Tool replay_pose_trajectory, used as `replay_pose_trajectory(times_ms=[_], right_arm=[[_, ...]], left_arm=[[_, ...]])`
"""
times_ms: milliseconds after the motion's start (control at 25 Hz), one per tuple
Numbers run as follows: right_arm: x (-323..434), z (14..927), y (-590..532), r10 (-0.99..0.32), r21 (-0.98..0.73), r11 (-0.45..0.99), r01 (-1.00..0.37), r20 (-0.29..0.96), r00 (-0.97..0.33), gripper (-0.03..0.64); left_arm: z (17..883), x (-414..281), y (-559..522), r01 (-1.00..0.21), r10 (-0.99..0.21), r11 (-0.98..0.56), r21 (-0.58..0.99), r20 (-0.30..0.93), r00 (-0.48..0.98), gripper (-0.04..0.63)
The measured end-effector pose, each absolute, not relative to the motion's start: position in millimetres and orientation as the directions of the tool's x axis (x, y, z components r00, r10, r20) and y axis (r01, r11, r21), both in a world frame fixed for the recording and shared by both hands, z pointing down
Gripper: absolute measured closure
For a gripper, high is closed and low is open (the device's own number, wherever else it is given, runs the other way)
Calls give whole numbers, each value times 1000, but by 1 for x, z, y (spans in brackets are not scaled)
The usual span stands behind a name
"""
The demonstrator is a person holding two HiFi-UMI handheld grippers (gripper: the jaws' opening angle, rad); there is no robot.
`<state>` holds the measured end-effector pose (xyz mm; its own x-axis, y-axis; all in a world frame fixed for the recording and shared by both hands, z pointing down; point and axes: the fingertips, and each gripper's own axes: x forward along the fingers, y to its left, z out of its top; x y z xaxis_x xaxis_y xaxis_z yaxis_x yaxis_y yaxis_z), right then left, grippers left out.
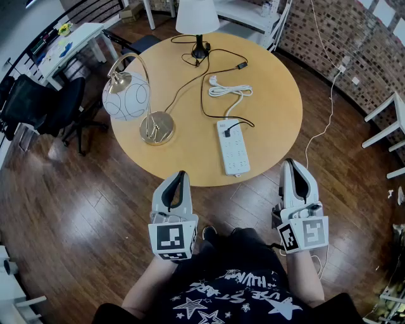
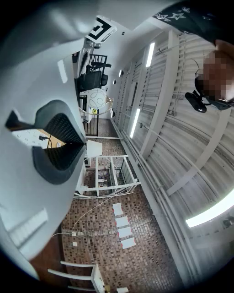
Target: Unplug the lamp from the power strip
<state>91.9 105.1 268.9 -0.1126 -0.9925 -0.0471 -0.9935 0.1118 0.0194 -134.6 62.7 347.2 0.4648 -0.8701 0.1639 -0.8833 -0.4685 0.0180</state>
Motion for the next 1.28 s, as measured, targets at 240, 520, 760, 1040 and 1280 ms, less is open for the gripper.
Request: replay_pose_trajectory(times_ms=[240, 520, 760, 1040, 1280], right_arm=[[94, 273, 92, -995, 17, 97, -995, -39, -97, 609], [92, 284, 66, -989, -6, 145, -989, -25, -145, 609], [97, 311, 24, -972, -21, 236, -972, 4, -236, 609], [93, 363, -15, -918, -29, 382, -924, 103, -383, 609], [85, 401, -39, -848, -58, 500, -864, 171, -502, 609]], left_arm=[[351, -130, 48, -877, -864, -480, 31, 154, 478, 591], [386, -100, 28, -865, -856, -502, -14, 153, 494, 591], [415, -60, 2, -849, -839, -527, -29, 175, 515, 591], [459, -14, -21, -814, -790, -579, -37, 272, 550, 591], [496, 11, -41, -812, -767, -581, -51, 369, 525, 591]])
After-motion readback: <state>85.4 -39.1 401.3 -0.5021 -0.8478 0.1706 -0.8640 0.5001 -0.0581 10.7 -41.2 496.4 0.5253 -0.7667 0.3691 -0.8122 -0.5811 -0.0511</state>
